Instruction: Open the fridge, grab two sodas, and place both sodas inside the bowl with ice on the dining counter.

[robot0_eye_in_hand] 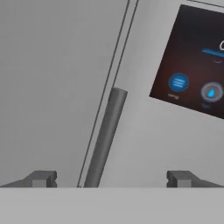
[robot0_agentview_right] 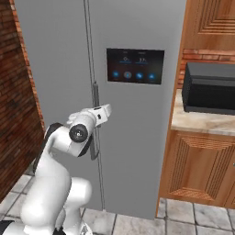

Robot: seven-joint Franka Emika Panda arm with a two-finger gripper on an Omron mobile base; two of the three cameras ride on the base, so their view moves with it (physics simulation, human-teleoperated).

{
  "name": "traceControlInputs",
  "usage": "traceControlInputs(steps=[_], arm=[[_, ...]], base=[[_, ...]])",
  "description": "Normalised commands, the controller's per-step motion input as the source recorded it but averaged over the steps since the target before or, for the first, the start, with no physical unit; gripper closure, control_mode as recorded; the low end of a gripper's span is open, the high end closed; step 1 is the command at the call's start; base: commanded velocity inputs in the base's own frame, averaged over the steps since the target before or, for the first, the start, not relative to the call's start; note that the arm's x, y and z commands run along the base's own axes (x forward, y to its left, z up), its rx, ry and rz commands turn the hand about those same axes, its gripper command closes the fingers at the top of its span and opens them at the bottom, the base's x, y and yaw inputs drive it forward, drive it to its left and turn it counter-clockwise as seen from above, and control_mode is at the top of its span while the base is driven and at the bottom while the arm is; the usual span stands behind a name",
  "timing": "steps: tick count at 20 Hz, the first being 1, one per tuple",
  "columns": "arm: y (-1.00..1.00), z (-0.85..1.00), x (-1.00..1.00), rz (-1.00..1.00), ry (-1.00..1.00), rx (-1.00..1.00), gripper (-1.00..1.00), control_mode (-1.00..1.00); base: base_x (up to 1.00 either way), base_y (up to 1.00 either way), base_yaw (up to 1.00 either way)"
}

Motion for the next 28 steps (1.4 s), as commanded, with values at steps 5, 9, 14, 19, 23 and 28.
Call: traceControlInputs(steps=[5,9,14,19,23,28], arm=[[0.0,0.0,0.46,0.01,0.0,0.06,-1.0,-1.0],[0.0,0.0,0.34,0.01,0.0,0.09,-1.0,-1.0],[0.0,0.0,0.32,0.01,0.0,0.09,-1.0,-1.0],[0.05,0.09,0.16,0.0,0.0,0.06,-1.0,-1.0],[0.17,0.19,0.0,0.0,0.0,0.0,-1.0,-1.0],[0.16,0.26,-0.02,-0.01,0.0,0.0,-1.0,-1.0]], base=[[0.0,0.0,0.0],[0.0,0.0,0.0],[0.0,0.0,0.0],[0.0,0.0,0.0],[0.0,0.0,0.0],[0.0,0.0,0.0]])
